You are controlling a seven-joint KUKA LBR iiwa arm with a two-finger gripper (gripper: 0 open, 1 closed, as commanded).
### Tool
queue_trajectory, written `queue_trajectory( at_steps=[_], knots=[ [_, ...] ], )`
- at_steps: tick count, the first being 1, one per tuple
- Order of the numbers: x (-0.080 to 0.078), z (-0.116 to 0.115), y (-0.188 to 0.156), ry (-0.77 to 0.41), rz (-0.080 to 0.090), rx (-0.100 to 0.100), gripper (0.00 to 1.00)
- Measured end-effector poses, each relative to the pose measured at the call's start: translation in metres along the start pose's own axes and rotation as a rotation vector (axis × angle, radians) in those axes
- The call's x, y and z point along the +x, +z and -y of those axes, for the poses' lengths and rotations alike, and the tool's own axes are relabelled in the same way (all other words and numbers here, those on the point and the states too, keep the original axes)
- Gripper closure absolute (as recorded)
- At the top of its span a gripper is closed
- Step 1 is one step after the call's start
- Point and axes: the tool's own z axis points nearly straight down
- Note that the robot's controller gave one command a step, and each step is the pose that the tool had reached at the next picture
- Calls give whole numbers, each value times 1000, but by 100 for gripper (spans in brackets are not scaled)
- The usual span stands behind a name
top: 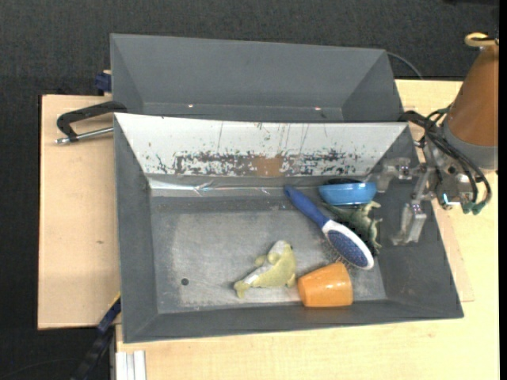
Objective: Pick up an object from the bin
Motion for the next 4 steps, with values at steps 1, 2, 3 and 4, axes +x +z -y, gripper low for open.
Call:
queue_trajectory(
  at_steps=[1, 2, 3, 4],
  knots=[
    [20, -49, 158, -71, 15, 0, 0],
    [13, -47, 149, -70, 39, 5, 100],
    [-17, -42, 72, 19, 24, 3, 100],
    [-14, -42, 77, 18, 13, 2, 0]
  ],
)
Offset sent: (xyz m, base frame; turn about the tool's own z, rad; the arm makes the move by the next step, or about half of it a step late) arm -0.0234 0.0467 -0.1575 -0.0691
